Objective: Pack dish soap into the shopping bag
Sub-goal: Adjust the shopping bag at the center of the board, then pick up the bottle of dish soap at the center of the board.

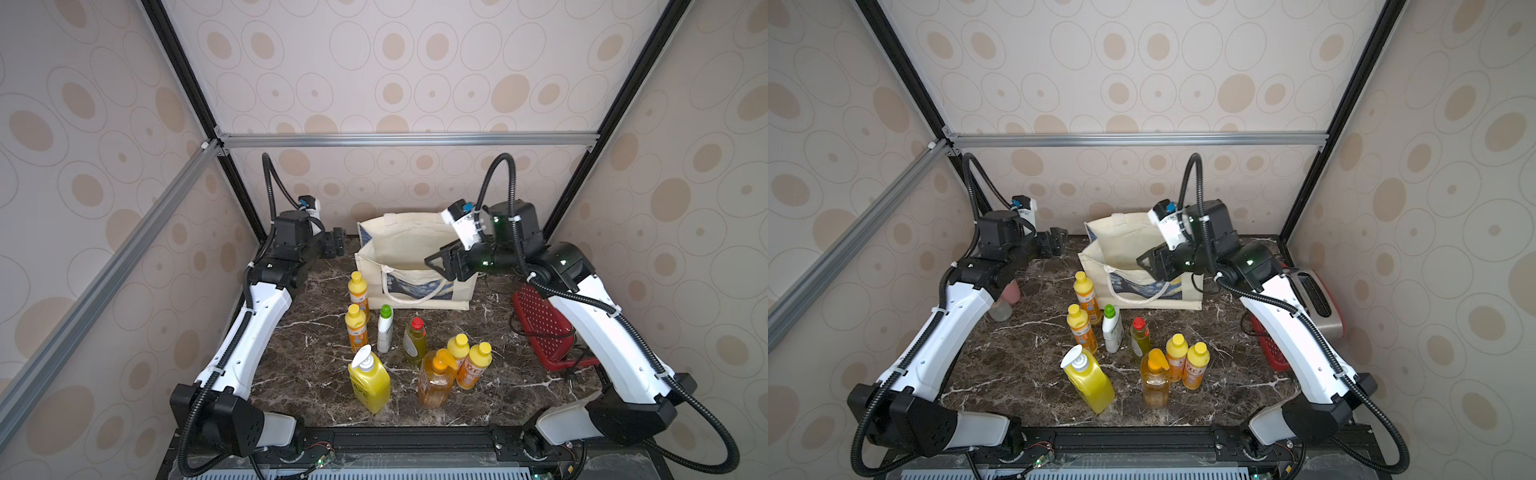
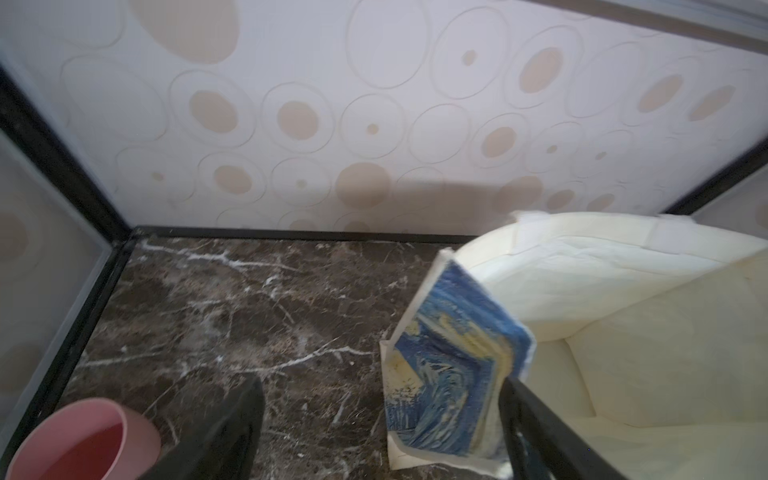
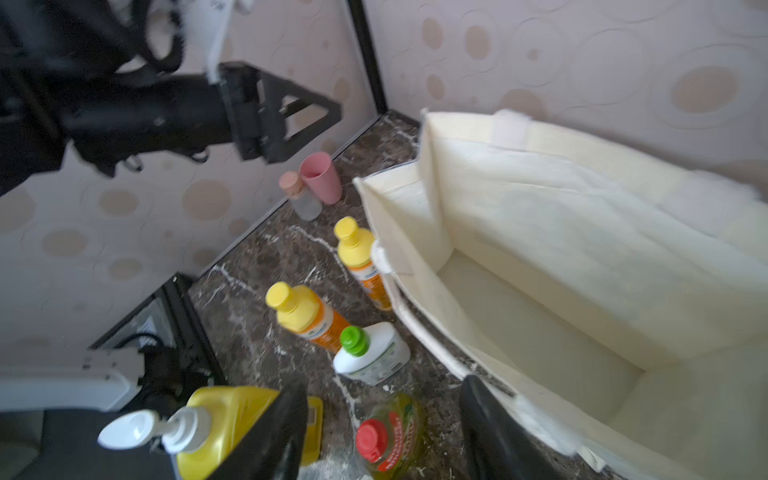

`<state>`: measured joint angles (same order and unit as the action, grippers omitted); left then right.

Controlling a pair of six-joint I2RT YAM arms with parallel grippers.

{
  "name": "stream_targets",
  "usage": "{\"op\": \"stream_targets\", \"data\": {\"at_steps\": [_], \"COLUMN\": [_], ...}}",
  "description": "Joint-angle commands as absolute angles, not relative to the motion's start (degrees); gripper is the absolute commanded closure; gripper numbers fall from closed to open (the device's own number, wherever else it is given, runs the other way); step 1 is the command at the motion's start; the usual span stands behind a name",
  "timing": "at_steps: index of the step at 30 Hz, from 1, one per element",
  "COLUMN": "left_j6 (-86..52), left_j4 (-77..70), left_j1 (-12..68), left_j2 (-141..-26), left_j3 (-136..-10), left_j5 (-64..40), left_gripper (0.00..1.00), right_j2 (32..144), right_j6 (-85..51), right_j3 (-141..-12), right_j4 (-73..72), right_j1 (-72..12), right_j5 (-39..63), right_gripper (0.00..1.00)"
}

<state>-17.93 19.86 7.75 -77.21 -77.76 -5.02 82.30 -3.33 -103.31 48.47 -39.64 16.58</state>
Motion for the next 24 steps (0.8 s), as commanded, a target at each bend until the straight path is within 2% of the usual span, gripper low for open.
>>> {"op": "stream_targets", "data": {"at_steps": [1, 9, 24], "left_j6": [-21.77, -21.17, -22.59], "left_j4": [13.28, 12.18, 9.49], "left_j1": [4.98, 4.81, 4.83], "left_j2": [-72.26, -72.49, -73.02], "left_j3": [-75.13, -74.26, -74.25], "left_j5": [-5.19, -4.04, -10.13], "left_gripper": [0.13, 0.15, 0.17], "right_j2": [79.73, 78.83, 76.93], "right_j6": [0.66, 3.89, 0.5], "right_j3": [-98.46, -89.99, -75.29], "right_j4": [50.12, 48.46, 27.39], "right_j1": [-45.24, -58.88, -63.25], "right_j5": [13.06, 9.5, 20.74], "right_gripper": [0.39, 0.41, 0.37]}}
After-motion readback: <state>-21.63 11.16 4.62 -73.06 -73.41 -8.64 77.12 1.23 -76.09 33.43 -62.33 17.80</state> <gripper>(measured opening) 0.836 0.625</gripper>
